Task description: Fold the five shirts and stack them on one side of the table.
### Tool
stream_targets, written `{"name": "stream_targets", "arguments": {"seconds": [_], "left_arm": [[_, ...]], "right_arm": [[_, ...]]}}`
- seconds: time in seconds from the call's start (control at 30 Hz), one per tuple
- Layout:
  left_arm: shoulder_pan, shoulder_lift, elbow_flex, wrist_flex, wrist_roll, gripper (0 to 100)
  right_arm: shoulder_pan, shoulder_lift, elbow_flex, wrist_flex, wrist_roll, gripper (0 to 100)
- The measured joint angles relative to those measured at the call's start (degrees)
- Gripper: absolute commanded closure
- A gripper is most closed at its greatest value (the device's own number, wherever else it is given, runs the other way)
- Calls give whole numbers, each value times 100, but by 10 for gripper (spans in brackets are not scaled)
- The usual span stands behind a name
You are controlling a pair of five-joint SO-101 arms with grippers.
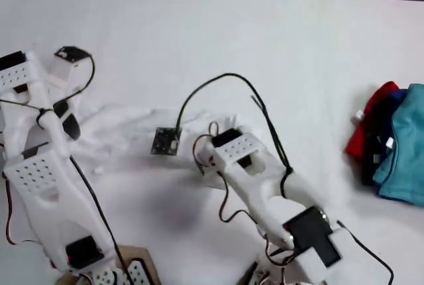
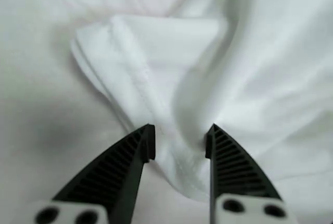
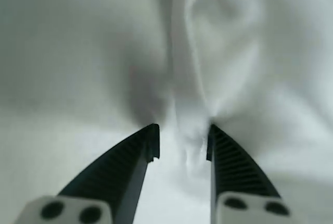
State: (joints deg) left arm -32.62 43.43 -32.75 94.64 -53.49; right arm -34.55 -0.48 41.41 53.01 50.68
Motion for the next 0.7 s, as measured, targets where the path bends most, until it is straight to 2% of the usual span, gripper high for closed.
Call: {"name": "stream_targets", "arguments": {"seconds": [0.1, 0.27, 0.7], "left_arm": [[0, 0, 0, 0, 0, 816], [0, 0, 0, 0, 0, 816], [0, 0, 0, 0, 0, 816]], "right_arm": [[0, 176, -167, 35, 0, 842], [79, 413, -466, 79, 0, 986], [79, 651, -774, 211, 18, 978]]}}
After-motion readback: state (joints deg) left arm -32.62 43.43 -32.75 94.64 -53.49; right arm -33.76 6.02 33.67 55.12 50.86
